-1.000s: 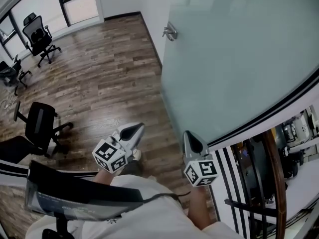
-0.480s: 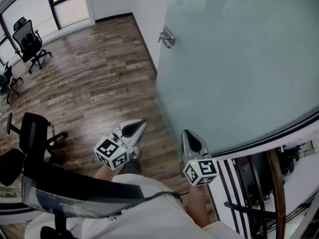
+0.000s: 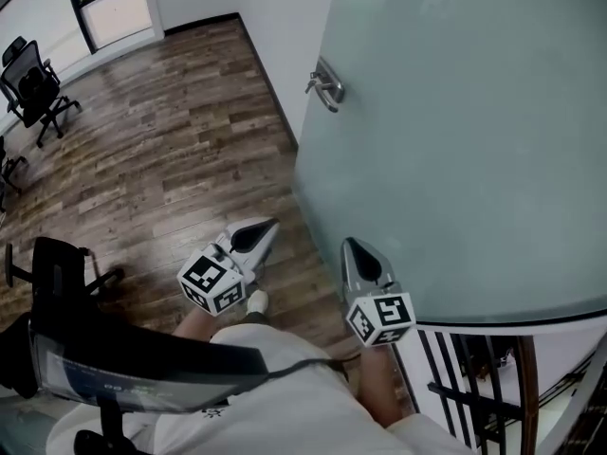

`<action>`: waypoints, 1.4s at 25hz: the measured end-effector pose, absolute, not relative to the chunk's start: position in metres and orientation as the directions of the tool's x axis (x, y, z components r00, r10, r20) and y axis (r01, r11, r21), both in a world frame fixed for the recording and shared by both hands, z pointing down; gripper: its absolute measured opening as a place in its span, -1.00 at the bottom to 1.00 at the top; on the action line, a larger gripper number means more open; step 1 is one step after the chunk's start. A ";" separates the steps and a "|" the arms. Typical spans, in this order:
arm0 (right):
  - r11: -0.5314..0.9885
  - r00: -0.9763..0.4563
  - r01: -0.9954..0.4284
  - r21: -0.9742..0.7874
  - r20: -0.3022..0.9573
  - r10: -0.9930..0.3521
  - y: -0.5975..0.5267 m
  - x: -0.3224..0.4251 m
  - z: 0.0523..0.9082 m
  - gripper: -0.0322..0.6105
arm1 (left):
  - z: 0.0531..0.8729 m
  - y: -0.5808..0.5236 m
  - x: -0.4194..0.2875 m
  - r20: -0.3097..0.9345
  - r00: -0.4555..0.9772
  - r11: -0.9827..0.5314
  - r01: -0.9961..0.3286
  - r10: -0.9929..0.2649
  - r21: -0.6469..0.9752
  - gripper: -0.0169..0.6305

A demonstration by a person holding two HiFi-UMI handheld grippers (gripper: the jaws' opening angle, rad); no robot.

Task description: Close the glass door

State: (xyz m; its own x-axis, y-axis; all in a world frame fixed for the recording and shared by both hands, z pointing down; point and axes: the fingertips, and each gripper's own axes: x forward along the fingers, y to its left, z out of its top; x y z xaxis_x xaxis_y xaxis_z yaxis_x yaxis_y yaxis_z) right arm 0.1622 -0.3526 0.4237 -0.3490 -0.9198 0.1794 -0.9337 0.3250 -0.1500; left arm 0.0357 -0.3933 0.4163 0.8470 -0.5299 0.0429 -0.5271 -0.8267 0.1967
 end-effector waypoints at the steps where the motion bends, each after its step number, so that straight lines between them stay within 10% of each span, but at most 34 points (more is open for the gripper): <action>1: 0.320 -0.343 -0.936 -0.146 0.183 -0.921 -0.364 0.159 0.424 -0.87 | 0.416 -0.405 0.033 0.041 0.850 -0.829 -0.522 -0.525 0.201 -0.93; 35: 0.317 -0.317 -0.948 -0.031 0.163 -0.934 -0.550 0.152 0.381 -0.87 | 0.406 -0.539 0.015 0.007 0.851 -0.828 -0.513 -0.525 0.228 -0.93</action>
State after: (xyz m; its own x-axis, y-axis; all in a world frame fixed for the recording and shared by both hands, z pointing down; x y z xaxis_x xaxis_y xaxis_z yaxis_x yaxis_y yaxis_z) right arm 0.1523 -0.5496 0.3808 -0.3173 -0.9343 0.1626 -0.9481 0.3166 -0.0307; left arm 0.0146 -0.5388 0.4056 0.8509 -0.5253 0.0072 -0.5129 -0.8277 0.2275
